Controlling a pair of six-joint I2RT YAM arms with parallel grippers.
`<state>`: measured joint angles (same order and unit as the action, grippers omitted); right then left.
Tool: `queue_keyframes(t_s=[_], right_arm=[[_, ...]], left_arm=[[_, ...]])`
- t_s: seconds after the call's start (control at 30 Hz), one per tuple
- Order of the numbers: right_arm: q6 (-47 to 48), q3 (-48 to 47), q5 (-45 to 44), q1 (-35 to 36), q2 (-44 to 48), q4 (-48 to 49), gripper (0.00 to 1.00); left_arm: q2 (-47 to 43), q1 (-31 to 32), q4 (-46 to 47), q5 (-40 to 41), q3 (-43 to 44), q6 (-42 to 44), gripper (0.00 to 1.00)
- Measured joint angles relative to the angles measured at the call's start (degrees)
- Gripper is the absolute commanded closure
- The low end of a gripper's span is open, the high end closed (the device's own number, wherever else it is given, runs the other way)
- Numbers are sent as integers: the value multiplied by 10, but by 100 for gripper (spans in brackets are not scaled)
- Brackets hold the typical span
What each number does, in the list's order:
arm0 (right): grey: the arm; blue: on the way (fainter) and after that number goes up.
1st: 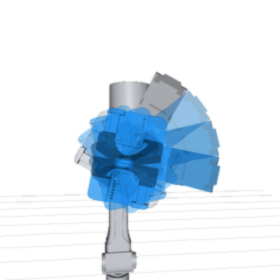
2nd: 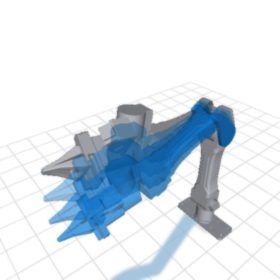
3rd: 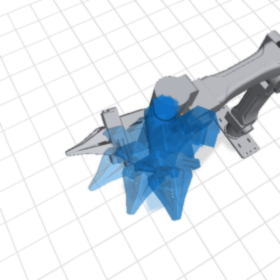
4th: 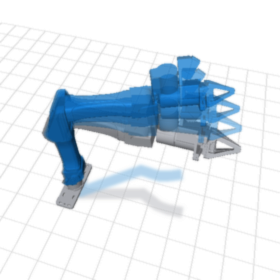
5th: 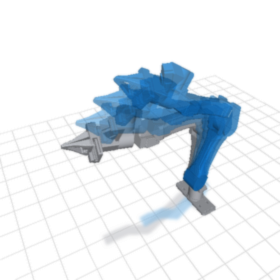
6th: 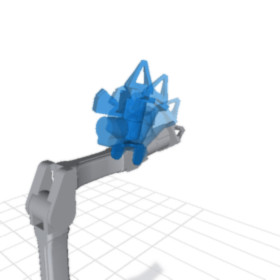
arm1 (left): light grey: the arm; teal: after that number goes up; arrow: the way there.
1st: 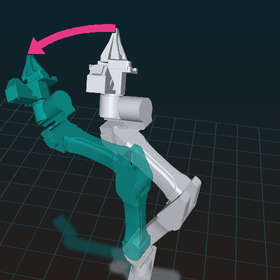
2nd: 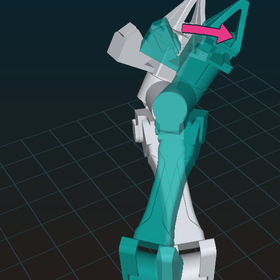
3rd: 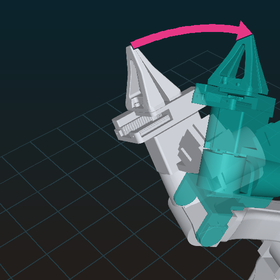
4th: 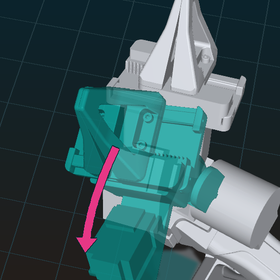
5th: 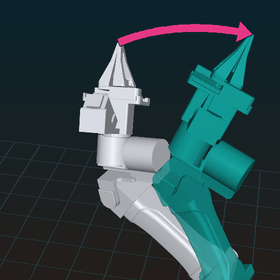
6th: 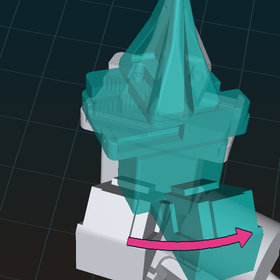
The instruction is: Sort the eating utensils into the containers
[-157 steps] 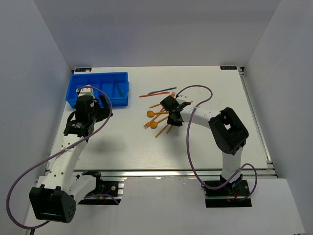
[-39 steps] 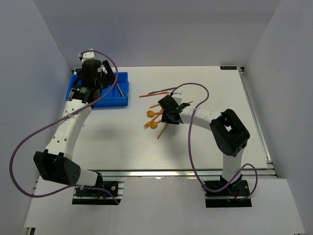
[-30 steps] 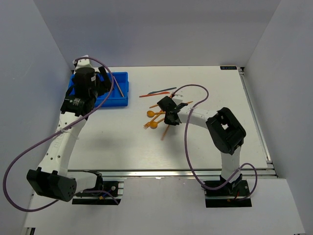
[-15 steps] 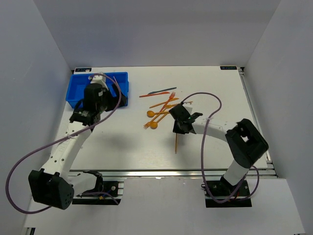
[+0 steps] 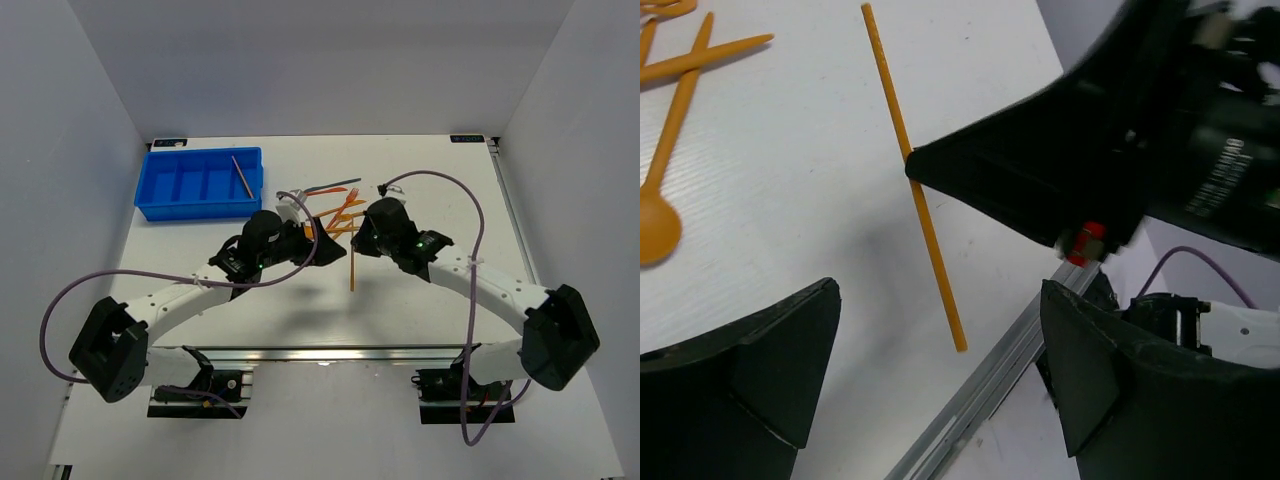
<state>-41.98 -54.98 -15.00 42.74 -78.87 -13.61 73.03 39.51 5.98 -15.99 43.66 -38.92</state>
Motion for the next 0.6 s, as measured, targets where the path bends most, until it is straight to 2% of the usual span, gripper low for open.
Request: queue_keyframes(t_s=[0.13, 0.33, 0.37, 0.47, 0.5, 0.57, 0.6], right_arm=[[4, 5, 35, 0, 48, 42, 100], [4, 13, 63, 0, 78, 79, 100], [4, 14, 68, 0, 80, 82, 100], [3, 17, 84, 0, 82, 91, 100], [2, 17, 89, 0, 82, 94, 100], [0, 22, 97, 0, 85, 100, 100], [-1, 24, 99, 0, 87, 103, 100]], left_arm=[[32, 14, 40, -2, 0, -9, 24], [61, 33, 64, -7, 0, -16, 24], [61, 35, 70, -10, 0, -17, 28], [63, 38, 94, -16, 0, -26, 47], [64, 38, 99, -18, 0, -28, 66], [64, 38, 105, -17, 1, -31, 81], [64, 38, 103, -15, 2, -29, 94]])
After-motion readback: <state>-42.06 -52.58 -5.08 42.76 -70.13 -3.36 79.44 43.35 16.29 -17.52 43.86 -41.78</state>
